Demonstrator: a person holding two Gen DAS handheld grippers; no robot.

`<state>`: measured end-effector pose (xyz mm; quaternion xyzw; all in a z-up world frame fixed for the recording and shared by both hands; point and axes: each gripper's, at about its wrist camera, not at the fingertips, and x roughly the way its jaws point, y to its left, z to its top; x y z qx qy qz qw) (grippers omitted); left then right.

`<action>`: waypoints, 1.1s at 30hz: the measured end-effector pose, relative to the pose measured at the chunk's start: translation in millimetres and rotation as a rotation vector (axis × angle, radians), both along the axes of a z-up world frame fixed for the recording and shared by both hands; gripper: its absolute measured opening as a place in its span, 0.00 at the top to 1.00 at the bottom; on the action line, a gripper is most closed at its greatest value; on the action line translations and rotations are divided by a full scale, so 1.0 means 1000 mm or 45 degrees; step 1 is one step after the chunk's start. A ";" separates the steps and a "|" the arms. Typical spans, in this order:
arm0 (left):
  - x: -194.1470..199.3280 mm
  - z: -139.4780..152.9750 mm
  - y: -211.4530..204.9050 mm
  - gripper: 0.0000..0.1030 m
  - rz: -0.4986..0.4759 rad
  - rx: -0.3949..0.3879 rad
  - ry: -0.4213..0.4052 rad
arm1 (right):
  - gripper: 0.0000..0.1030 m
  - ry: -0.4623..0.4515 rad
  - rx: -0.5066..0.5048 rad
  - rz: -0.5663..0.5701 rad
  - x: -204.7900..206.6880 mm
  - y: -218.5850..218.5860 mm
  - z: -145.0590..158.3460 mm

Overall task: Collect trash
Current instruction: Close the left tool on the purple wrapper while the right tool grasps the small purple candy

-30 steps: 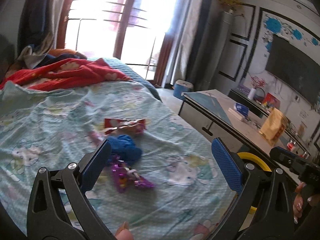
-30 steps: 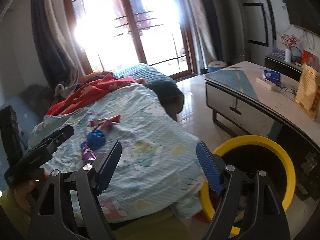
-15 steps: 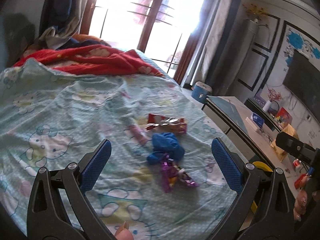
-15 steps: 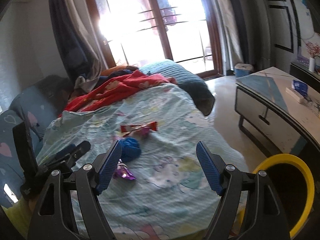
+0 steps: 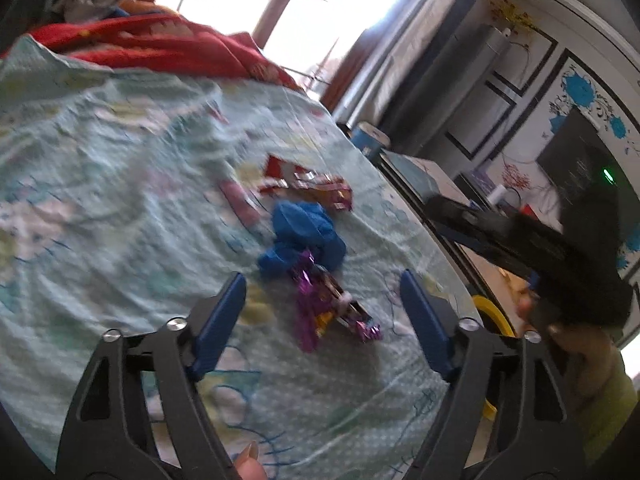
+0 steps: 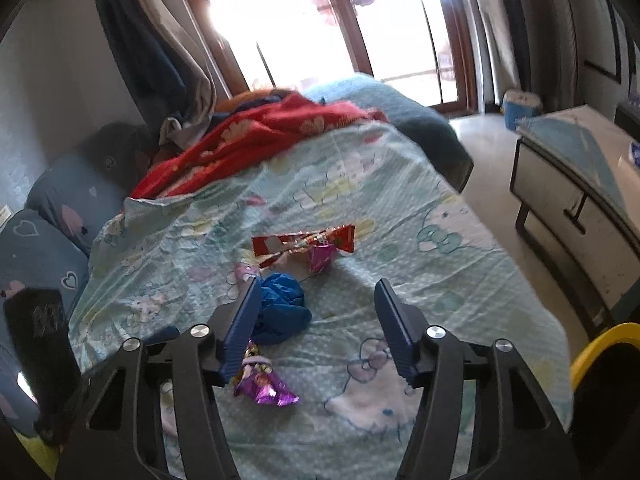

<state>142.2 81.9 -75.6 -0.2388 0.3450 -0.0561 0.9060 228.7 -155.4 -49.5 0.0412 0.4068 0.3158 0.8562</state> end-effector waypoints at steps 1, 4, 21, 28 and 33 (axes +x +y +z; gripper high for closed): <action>0.002 -0.003 -0.003 0.38 -0.012 -0.002 0.009 | 0.49 0.019 -0.001 0.002 0.005 0.003 -0.004; 0.007 -0.011 -0.010 0.40 -0.044 -0.015 0.033 | 0.52 0.080 -0.006 0.015 0.022 0.017 -0.019; 0.017 -0.030 -0.019 0.74 -0.103 -0.052 0.114 | 0.83 0.231 0.059 -0.022 0.070 0.055 -0.062; 0.012 -0.021 -0.026 0.85 -0.151 -0.053 0.092 | 0.83 0.206 0.067 -0.045 0.051 0.028 -0.046; 0.009 -0.010 -0.028 0.85 -0.166 -0.065 0.055 | 0.83 0.201 -0.045 -0.064 0.034 0.007 -0.039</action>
